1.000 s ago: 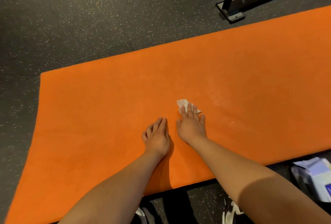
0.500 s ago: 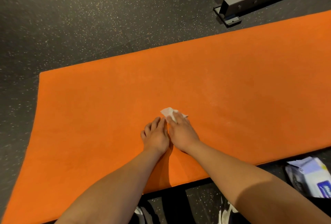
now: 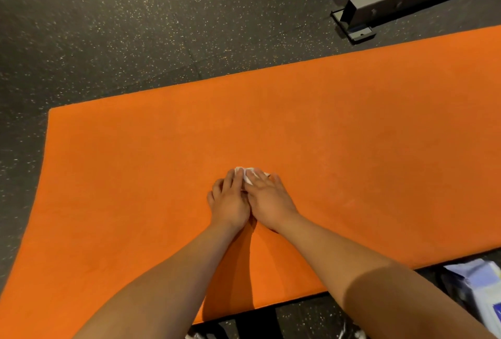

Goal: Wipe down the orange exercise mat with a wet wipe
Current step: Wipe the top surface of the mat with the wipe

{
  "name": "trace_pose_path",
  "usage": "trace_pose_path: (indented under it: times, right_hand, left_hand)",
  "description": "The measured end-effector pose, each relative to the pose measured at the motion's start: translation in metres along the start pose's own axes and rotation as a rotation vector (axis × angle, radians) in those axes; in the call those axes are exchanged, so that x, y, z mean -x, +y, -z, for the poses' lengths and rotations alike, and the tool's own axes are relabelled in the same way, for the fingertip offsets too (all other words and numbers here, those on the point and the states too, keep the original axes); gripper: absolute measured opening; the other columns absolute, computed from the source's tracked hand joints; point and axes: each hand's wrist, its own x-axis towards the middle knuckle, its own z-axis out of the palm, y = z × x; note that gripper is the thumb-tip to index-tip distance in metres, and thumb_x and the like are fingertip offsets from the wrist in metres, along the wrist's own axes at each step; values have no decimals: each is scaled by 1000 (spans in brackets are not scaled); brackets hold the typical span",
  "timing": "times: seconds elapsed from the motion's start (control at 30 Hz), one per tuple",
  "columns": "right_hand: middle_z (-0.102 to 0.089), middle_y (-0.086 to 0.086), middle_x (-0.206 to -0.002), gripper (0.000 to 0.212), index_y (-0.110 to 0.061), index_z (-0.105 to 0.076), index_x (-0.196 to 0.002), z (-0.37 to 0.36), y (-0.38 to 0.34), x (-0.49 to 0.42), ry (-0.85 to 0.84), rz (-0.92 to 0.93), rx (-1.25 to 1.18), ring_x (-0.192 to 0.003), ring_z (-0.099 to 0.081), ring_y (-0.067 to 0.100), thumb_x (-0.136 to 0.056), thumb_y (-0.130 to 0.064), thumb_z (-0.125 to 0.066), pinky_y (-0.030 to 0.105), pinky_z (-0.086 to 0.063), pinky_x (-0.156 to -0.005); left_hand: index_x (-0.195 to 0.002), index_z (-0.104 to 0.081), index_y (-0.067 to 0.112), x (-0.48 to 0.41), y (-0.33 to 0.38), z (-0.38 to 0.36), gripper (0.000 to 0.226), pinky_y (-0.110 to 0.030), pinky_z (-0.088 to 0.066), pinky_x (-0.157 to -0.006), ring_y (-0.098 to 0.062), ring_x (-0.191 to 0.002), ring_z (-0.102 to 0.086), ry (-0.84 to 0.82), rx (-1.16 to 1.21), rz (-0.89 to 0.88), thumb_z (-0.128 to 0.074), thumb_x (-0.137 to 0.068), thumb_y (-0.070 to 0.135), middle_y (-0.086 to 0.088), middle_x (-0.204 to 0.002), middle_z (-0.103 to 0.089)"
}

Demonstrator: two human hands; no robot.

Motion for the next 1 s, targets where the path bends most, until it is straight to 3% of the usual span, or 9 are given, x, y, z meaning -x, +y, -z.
trace_pose_path:
  times: [0.17,0.23,0.4,0.47,0.6,0.7,0.8,1.0]
  right_hand:
    - [10,7,-170,65,-22,-8,-162,16,35,-12,137,-444,-28,-155,14,21,-105,-34,-35,45,3,-125]
    - [8,7,-170,64,-21,-9,-162,12,21,-14,140,-423,-29,-156,14,21,-105,-33,-35,45,1,-125]
    - [2,-1,-170,54,-25,-18,-161,-2,-8,-8,14,-91,-40,-156,11,15,-109,-33,-29,44,3,-126]
    - [1,-5,-170,56,-30,-19,-161,1,3,-8,46,-130,13,-156,9,14,-107,-37,-33,48,3,-125]
    - [6,-1,-170,58,-28,-15,-161,11,15,-9,127,-401,-61,-156,11,19,-106,-32,-34,50,-1,-124]
    - [1,1,-170,53,-27,-23,-159,8,-3,-10,50,-255,-107,-156,9,17,-107,-27,-33,48,-1,-124]
    - [2,-2,-170,55,-31,-19,-161,4,0,-7,-6,-75,-5,-155,12,16,-107,-24,-31,49,6,-124]
    - [14,1,-169,59,-27,-9,-162,16,25,-21,120,-412,-80,-154,19,19,-106,-26,-31,51,4,-124]
  left_hand:
    - [-157,-20,40,-2,-4,-4,57,-48,-12,-117,-26,-149,-11,-10,-48,23,-37,-103,32,12,-167,-7]
    - [-157,-21,40,-2,-5,-6,57,-47,-11,-117,-26,-149,-12,3,-28,42,-38,-103,32,12,-167,-8]
    - [-156,-22,41,-2,-7,-9,51,-44,-9,-117,-22,-149,-11,3,31,20,-33,-106,37,13,-167,-10]
    - [-156,-22,41,-1,-8,-8,52,-44,-8,-118,-22,-149,-11,5,21,19,-34,-106,34,13,-167,-10]
    - [-155,-28,39,-3,-4,-6,51,-43,-10,-118,-23,-148,-15,23,19,43,-35,-105,34,12,-166,-14]
    - [-153,-32,38,-4,-2,-3,47,-44,-14,-115,-23,-145,-19,34,9,37,-35,-106,36,12,-164,-21]
    - [-147,-42,38,-10,-1,3,43,-44,-18,-110,-25,-139,-25,78,-2,47,-40,-104,35,10,-157,-33]
    - [-147,-42,37,-17,0,5,49,-46,-21,-112,-27,-139,-27,66,-36,34,-48,-99,31,6,-156,-32]
